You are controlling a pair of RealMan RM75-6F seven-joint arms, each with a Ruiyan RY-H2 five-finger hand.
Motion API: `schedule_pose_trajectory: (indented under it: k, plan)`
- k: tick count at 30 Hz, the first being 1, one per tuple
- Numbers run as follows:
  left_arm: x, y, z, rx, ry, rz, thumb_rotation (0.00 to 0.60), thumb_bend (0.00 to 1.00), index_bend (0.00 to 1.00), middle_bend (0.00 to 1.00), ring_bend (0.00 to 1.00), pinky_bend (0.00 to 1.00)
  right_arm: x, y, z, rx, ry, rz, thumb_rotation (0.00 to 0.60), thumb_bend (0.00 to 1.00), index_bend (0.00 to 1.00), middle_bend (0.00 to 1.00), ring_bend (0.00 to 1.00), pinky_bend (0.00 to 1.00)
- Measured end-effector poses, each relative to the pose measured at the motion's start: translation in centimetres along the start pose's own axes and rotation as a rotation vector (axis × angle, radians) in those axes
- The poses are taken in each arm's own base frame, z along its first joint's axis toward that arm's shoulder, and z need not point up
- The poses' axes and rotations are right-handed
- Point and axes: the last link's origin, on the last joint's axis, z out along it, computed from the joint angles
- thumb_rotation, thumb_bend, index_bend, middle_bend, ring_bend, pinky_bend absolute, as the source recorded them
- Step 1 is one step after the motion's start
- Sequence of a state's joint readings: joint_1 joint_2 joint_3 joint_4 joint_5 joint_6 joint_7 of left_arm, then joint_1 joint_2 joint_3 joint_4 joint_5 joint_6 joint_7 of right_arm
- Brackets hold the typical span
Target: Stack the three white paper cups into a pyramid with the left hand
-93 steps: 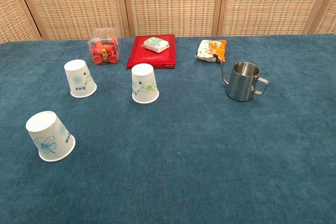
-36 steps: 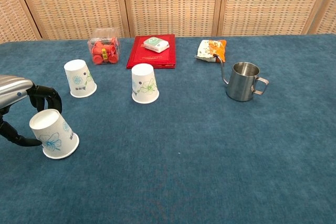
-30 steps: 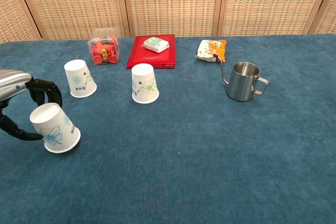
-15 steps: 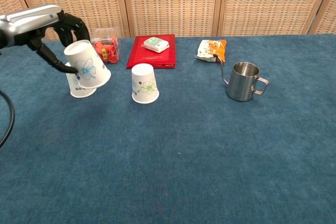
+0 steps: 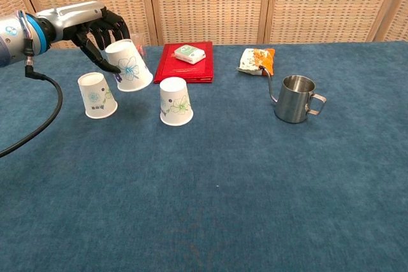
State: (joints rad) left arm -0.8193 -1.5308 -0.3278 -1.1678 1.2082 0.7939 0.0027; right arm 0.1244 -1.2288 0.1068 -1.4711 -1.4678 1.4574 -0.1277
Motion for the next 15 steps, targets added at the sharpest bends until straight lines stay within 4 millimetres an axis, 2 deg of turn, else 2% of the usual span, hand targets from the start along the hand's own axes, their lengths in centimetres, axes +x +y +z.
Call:
schedule_pose_trajectory:
  k: [15]
  plan:
    - [-3.4, -0.3, 1.4, 0.042, -0.085, 0.037, 0.6, 0.12, 0.43, 0.47, 0.45, 0.35, 0.2, 0.3, -0.1, -0.01, 0.007, -0.002, 0.6, 0.0, 0.04, 0.0, 0.0, 0.0]
